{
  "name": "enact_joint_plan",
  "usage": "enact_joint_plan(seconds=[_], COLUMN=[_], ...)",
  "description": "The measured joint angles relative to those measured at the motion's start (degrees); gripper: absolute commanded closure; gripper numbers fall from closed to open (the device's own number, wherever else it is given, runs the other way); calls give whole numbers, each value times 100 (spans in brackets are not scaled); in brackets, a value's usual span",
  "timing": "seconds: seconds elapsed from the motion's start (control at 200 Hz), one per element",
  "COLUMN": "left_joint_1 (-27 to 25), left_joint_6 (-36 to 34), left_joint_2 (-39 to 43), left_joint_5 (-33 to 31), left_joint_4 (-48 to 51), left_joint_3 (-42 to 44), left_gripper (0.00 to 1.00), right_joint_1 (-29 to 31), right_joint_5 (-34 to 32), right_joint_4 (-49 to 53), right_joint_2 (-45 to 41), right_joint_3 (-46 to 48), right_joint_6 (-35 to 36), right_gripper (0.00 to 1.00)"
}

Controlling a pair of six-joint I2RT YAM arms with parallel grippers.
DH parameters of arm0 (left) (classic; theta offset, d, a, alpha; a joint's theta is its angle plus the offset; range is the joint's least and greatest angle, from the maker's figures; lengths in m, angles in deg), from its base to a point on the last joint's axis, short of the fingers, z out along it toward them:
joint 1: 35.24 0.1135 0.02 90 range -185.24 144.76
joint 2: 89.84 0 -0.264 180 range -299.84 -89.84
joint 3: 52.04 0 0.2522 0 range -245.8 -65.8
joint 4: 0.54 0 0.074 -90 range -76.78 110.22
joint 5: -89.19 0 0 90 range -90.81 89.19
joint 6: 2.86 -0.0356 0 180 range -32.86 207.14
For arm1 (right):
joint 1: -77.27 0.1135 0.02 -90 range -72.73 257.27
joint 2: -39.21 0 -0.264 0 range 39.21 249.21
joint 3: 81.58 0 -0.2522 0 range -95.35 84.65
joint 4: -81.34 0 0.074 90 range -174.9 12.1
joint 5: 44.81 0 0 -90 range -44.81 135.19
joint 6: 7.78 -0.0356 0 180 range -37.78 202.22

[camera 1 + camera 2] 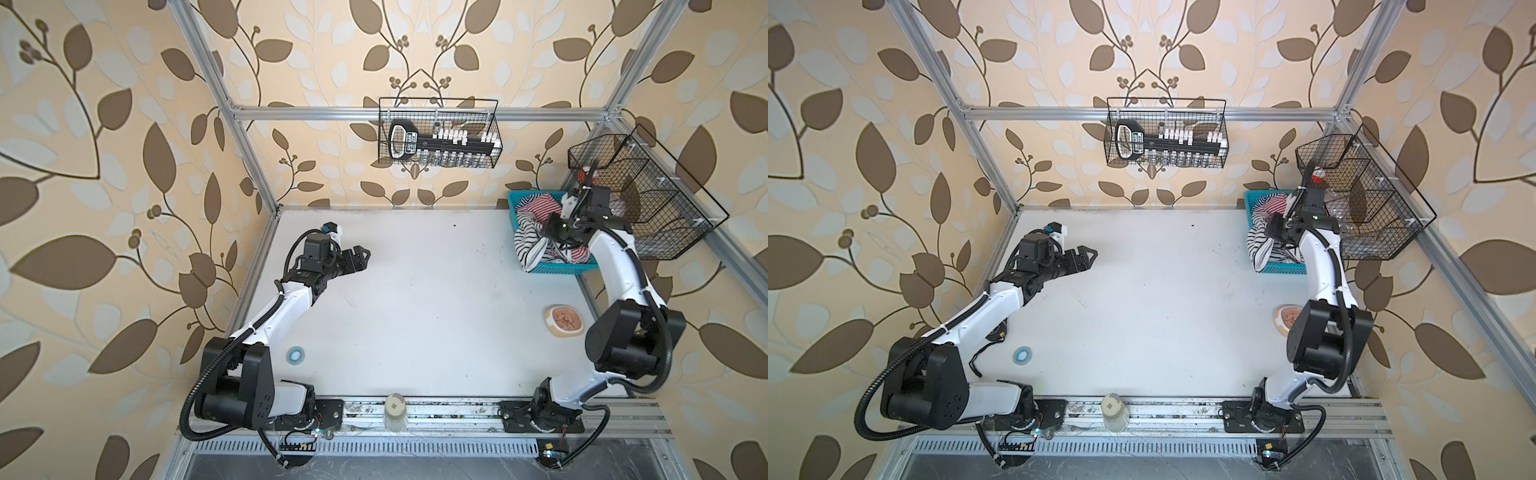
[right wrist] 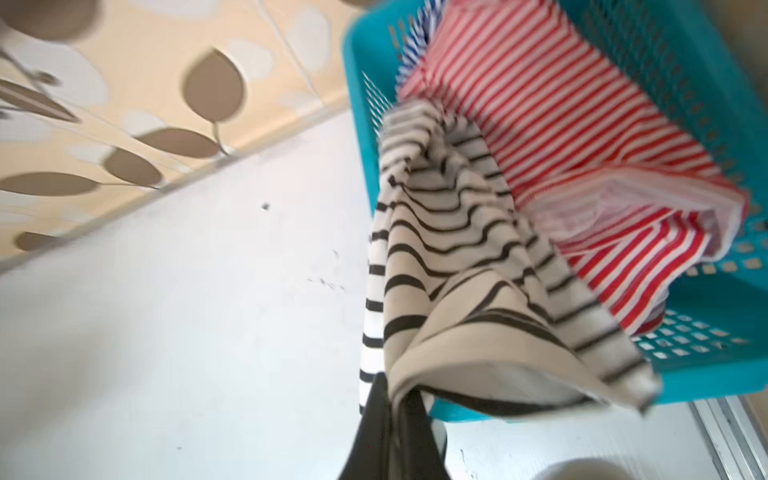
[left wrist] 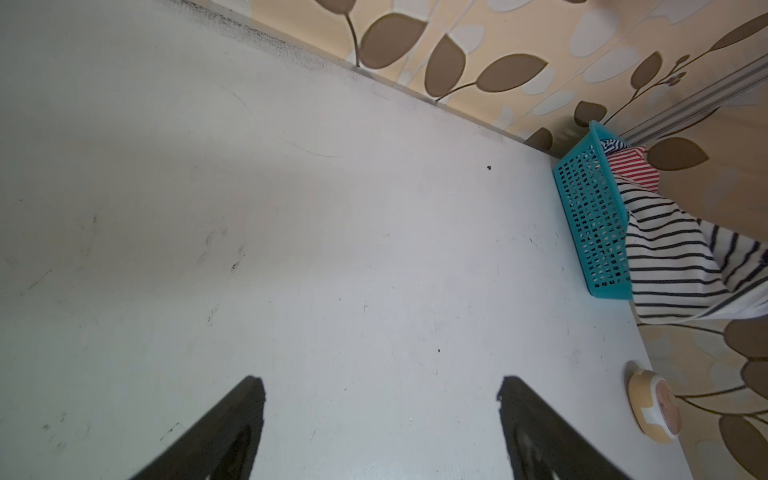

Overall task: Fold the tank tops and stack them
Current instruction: 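Lift the black-and-white striped tank top out of the basket with the right gripper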

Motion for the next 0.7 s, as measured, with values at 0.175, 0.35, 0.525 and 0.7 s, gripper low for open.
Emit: enact_joint_plan(seconds=[0.175, 0.35, 0.525, 0.7], left_joint_1=[-2, -35, -39, -39], left_joint_6=[26, 52, 72, 74], left_joint_2=[245, 629, 1086, 1504], left_joint_5=[22, 109, 140, 133], left_joint_4=[0, 0, 2, 15], left_joint_3=[0, 0, 0, 0], left_gripper=[10, 10, 10, 10], right_joint_1=[232, 734, 1279, 1668], right_joint_5=[295, 461, 632, 881], right_joint_4=[-393, -774, -1154, -1482], right_joint_2=[-863, -1329, -1523, -1558], right_joint_3=[-142, -555, -1117, -1633], right_joint_6=[-236, -496, -675, -802], right_gripper=[100, 100, 100, 100])
